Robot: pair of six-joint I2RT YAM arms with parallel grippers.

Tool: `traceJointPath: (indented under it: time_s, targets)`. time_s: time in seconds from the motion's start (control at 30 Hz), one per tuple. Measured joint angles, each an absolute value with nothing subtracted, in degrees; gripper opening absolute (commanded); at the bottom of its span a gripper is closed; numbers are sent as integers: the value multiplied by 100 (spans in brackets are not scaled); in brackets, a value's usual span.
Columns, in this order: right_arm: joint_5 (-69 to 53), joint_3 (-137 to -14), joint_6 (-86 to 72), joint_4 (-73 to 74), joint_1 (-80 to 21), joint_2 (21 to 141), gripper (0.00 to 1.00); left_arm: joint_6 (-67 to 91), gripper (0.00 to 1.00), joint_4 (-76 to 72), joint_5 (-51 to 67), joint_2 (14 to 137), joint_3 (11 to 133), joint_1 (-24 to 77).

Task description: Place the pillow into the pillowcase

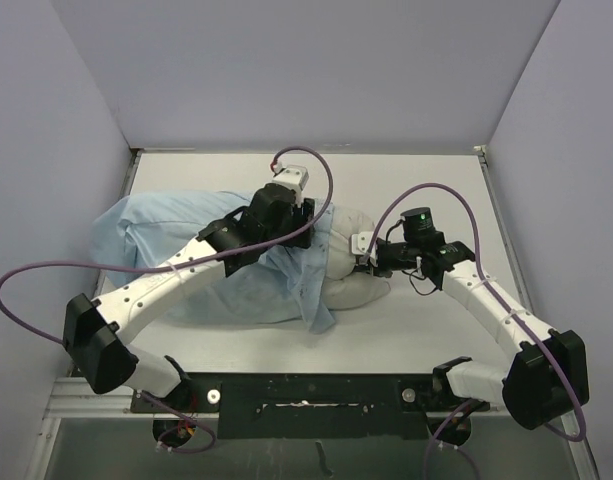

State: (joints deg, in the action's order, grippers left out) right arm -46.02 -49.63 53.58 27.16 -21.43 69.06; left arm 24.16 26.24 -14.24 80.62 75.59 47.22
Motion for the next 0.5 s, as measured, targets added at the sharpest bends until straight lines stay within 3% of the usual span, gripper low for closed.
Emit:
traceJointPath:
  time_s: [0.07,0.1,0.33,0.5]
  targets:
    - [-4602,-4963,5356,2716,-2143,6906,0,2368,3,2698,-1457,8267,7559,4709]
    - [-4602,-4963,5358,2714,-2143,6906,0,2362,0,2676,-1452,8283,7559,4698]
    - [-4414,-5341,5374,2877,-2248,7024,0,1968,0,2443,-777,8256,8147,4578]
    - [-3920,-7669,5636,3503,-2287,7968,0,1861,0,2324,408,8619,10088,4335]
